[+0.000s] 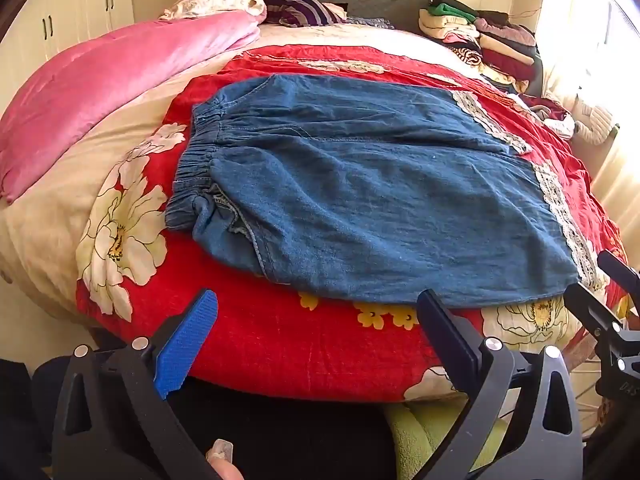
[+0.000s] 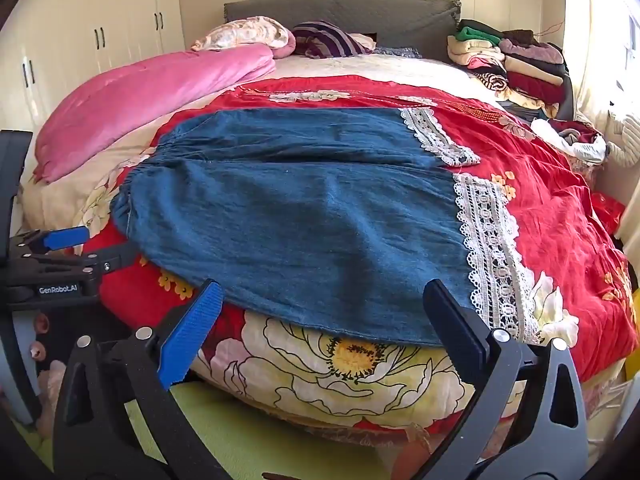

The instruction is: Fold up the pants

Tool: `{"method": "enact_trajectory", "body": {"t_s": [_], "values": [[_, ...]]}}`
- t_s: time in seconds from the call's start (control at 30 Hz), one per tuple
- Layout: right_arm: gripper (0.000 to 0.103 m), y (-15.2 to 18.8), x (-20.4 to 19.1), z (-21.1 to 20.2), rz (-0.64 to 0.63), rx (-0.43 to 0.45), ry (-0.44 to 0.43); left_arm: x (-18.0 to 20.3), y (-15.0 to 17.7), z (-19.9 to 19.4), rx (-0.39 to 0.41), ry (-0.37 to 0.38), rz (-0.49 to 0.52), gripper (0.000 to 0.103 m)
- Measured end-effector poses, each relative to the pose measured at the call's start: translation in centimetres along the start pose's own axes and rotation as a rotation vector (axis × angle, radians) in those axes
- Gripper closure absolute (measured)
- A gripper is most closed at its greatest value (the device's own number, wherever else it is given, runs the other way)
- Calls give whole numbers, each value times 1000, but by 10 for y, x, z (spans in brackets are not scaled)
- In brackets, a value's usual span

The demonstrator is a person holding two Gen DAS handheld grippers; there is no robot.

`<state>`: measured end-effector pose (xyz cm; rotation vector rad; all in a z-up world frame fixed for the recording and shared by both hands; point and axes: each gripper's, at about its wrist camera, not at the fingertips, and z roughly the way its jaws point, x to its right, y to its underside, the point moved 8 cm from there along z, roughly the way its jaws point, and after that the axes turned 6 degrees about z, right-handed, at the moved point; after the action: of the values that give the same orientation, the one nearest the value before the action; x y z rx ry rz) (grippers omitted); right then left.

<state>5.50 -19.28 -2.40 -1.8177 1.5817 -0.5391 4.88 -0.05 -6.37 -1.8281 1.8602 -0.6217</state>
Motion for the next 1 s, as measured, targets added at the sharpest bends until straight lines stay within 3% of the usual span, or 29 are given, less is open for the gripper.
{"method": "enact_trajectory", "body": {"t_s": [0.37,0.5,1.0], "values": [[8,1,0,-4,1,0,-8,17,-2,-4,4,-36,17,4],[8,0,-1,-3,-3,2,-3,8,1,-6,8,-7,15,4],[8,2,-4,-3,-7,2,-8,5,1,-6,12,-7,18,4]]}}
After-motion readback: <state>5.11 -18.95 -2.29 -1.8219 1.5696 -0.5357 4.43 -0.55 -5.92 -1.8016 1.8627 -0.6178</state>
